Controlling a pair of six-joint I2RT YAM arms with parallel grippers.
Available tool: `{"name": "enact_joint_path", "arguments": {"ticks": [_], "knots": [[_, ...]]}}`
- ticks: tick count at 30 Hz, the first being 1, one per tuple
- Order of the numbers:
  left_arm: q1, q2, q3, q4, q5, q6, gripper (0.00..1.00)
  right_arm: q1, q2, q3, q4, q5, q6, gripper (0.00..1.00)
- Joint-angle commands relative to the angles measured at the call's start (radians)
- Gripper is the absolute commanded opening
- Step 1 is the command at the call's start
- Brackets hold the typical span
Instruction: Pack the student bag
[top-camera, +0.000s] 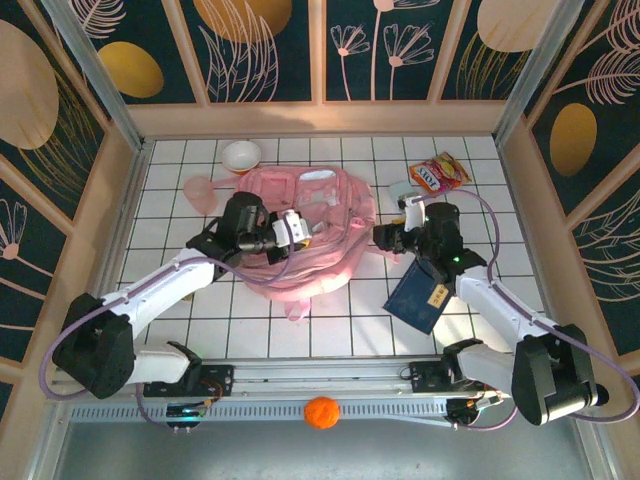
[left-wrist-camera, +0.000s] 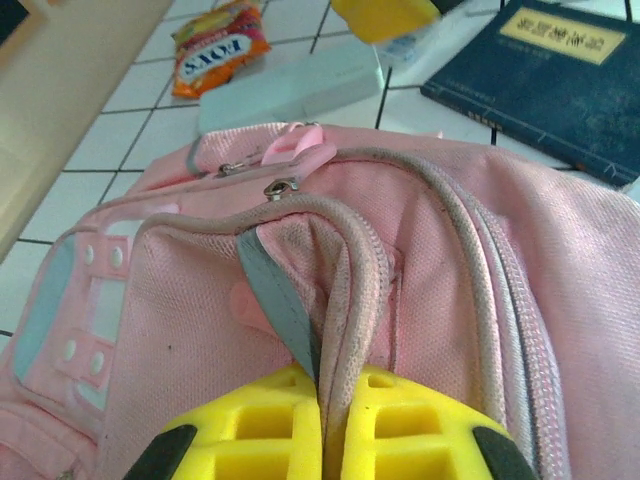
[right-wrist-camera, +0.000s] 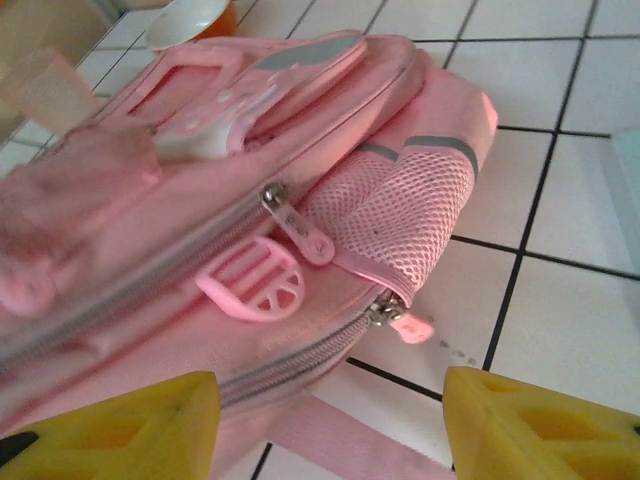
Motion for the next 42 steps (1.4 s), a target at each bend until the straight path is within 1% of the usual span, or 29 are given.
{"name": "enact_joint_path", "arguments": {"ticks": [1,3,4,6,9,11,13,17,23,28,32,35,36,38,42], "knots": [[0.051,-0.059,0.059,0.059,0.166,-0.001,0.00,-0.050,-0.003,-0.033,0.073,-0.196,-0.282,0.61],[0.080,-0.072,0.057,0.054,0.198,-0.002,0.00,-0.092,0.009,-0.047,0.046,-0.310,-0.415,0.61],[0.090,-0.080,0.053,0.054,0.207,-0.001,0.00,-0.107,0.024,-0.045,0.032,-0.330,-0.465,0.61],[0.102,-0.092,0.055,0.047,0.224,0.004,0.00,-0.128,0.070,-0.024,0.009,-0.322,-0.531,0.60],[0.111,-0.107,0.057,0.046,0.249,0.006,0.00,-0.134,0.171,0.032,-0.030,-0.297,-0.588,0.60],[0.111,-0.111,0.065,0.045,0.265,0.003,0.00,-0.138,0.241,0.061,-0.027,-0.309,-0.615,0.60],[0.110,-0.114,0.069,0.048,0.273,-0.001,0.00,-0.151,0.320,0.087,-0.010,-0.362,-0.630,0.59],[0.112,-0.114,0.069,0.057,0.257,0.010,0.00,-0.148,0.426,0.159,-0.078,-0.459,-0.677,0.60],[0.112,-0.095,0.093,0.051,0.283,0.018,0.00,-0.127,0.497,0.217,-0.058,-0.461,-0.689,0.60],[0.113,-0.085,0.102,0.061,0.291,0.014,0.00,-0.102,0.548,0.296,-0.176,-0.481,-0.761,0.57],[0.113,-0.081,0.103,0.071,0.290,0.009,0.00,-0.087,0.558,0.322,-0.208,-0.500,-0.788,0.49],[0.114,-0.081,0.100,0.071,0.267,0.014,0.00,-0.092,0.541,0.321,-0.187,-0.516,-0.783,0.39],[0.113,-0.083,0.097,0.072,0.251,0.016,0.00,-0.095,0.532,0.323,-0.194,-0.525,-0.781,0.34],[0.113,-0.083,0.089,0.077,0.207,0.018,0.00,-0.103,0.517,0.328,-0.212,-0.539,-0.782,0.29],[0.113,-0.077,0.063,0.118,0.074,0.006,0.00,-0.114,0.474,0.312,-0.231,-0.557,-0.776,0.17]]}}
